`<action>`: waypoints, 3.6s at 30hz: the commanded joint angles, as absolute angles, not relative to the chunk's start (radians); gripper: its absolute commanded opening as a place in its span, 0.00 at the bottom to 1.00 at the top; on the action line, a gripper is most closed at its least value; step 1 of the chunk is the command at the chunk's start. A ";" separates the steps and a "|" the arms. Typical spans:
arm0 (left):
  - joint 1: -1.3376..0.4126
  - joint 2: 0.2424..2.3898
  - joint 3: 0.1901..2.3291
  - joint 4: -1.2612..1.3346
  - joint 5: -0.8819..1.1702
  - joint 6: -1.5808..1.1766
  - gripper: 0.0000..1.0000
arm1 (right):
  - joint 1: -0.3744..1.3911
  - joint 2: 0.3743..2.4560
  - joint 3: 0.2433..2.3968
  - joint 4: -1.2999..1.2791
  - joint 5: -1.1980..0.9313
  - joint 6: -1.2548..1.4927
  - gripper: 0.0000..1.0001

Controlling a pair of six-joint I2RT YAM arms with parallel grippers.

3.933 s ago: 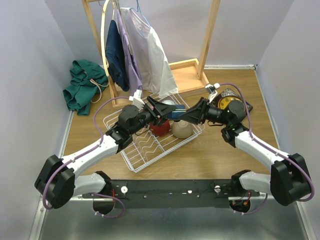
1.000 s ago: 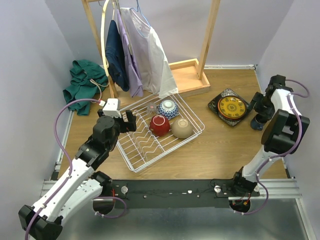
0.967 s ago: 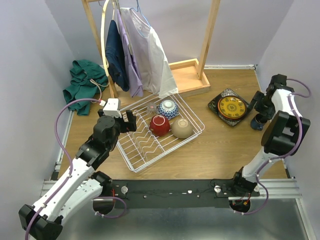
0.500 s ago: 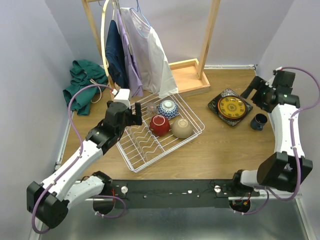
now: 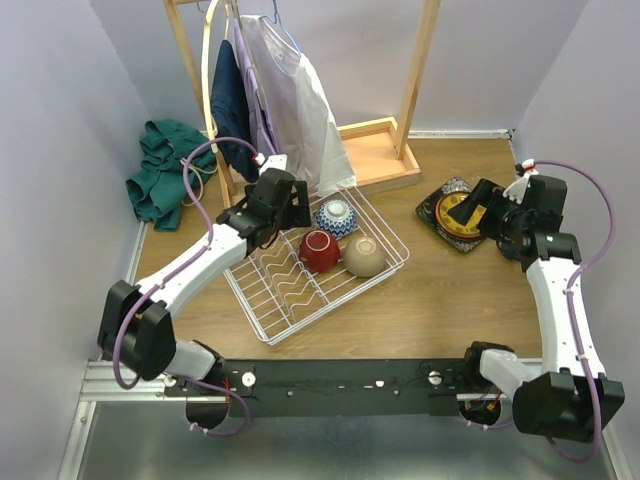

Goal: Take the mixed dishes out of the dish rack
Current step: Pick up the cup from the dish rack.

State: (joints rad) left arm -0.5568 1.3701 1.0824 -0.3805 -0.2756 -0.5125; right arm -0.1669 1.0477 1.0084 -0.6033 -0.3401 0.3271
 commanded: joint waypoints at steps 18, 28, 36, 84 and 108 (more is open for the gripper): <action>-0.583 1.796 1.377 -0.445 -0.402 -0.632 0.89 | -0.032 0.956 0.911 -0.565 -0.382 0.308 1.00; -0.581 1.862 1.379 -0.439 -0.417 -0.643 0.72 | -0.017 0.956 0.888 -0.561 -0.374 0.291 1.00; -0.581 1.812 1.342 -0.417 -0.403 -0.650 0.47 | -0.014 0.954 0.884 -0.563 -0.393 0.284 1.00; -0.586 0.970 0.657 0.310 0.172 -1.015 0.19 | 0.256 1.111 0.620 0.569 -0.844 1.006 0.97; -0.699 1.083 0.592 0.601 0.193 -1.201 0.19 | 0.459 1.327 0.666 0.980 -0.859 1.127 0.49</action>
